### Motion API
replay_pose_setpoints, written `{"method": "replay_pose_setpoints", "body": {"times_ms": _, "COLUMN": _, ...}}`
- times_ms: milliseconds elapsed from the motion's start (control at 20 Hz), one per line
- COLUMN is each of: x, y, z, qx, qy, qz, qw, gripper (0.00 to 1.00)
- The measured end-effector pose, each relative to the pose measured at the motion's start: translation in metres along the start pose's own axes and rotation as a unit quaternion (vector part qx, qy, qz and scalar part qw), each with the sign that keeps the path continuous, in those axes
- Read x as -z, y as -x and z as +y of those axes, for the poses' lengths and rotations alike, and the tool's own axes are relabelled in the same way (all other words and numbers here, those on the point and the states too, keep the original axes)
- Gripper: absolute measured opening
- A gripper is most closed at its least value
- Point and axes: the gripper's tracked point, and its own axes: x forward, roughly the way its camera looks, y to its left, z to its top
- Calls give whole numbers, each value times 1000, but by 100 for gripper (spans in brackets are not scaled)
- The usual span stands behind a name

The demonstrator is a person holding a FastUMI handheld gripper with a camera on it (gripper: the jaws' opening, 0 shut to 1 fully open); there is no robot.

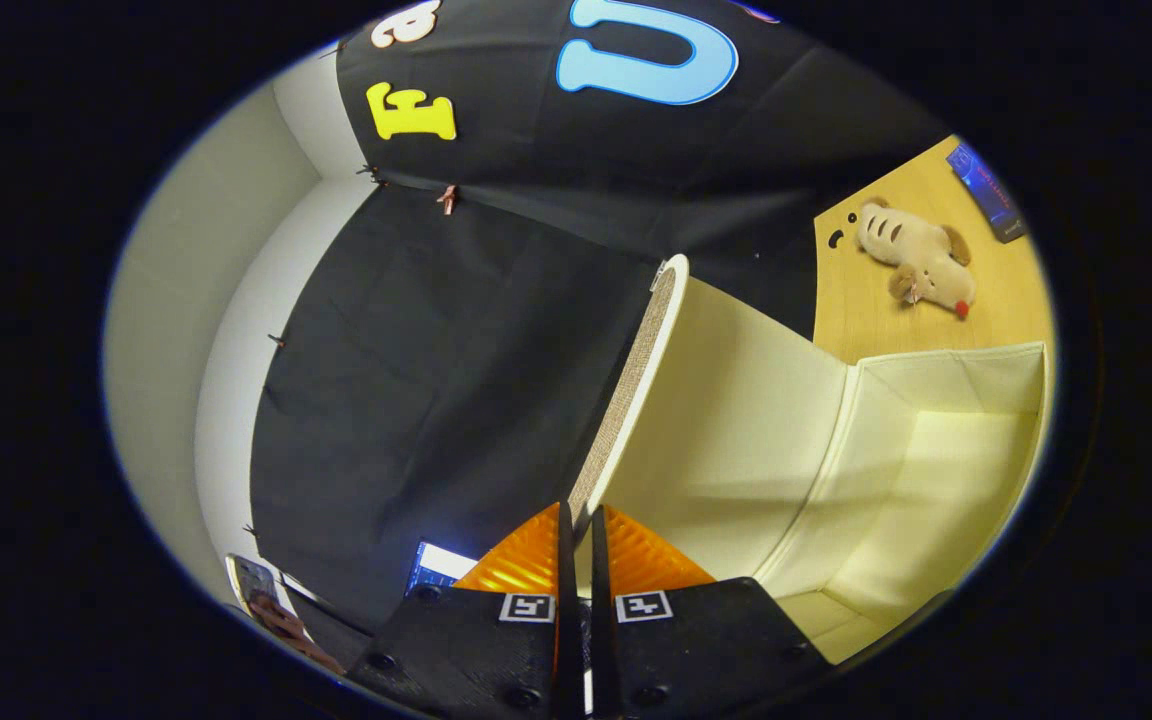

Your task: Open the storage box then place both shoes into the box .Put the left shoe in first, then the right shoe, with the right side of both shoes facing outward in a uniform manner.

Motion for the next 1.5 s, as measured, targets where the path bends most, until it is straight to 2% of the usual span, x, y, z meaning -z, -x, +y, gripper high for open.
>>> {"method": "replay_pose_setpoints", "body": {"times_ms": 250, "x": 12, "y": -33, "z": -9, "qx": 30, "qy": 13, "qz": 5, "qw": 999, "gripper": 12}}
{"method": "replay_pose_setpoints", "body": {"times_ms": 300, "x": 11, "y": -35, "z": -10, "qx": 33, "qy": 16, "qz": 3, "qw": 999, "gripper": 23}}
{"method": "replay_pose_setpoints", "body": {"times_ms": 450, "x": 12, "y": -38, "z": -22, "qx": 57, "qy": 25, "qz": 5, "qw": 998, "gripper": 45}}
{"method": "replay_pose_setpoints", "body": {"times_ms": 500, "x": 12, "y": -36, "z": -26, "qx": 67, "qy": 36, "qz": 2, "qw": 997, "gripper": 59}}
{"method": "replay_pose_setpoints", "body": {"times_ms": 700, "x": 5, "y": -5, "z": -46, "qx": 120, "qy": 92, "qz": -6, "qw": 988, "gripper": 97}}
{"method": "replay_pose_setpoints", "body": {"times_ms": 950, "x": -25, "y": 65, "z": -44, "qx": 161, "qy": 131, "qz": -51, "qw": 977, "gripper": 97}}
{"method": "replay_pose_setpoints", "body": {"times_ms": 1150, "x": -32, "y": 136, "z": -54, "qx": 215, "qy": 176, "qz": -57, "qw": 959, "gripper": 96}}
{"method": "replay_pose_setpoints", "body": {"times_ms": 1300, "x": -34, "y": 201, "z": -80, "qx": 283, "qy": 204, "qz": -51, "qw": 936, "gripper": 97}}
{"method": "replay_pose_setpoints", "body": {"times_ms": 1500, "x": -30, "y": 283, "z": -129, "qx": 386, "qy": 194, "qz": -54, "qw": 900, "gripper": 97}}
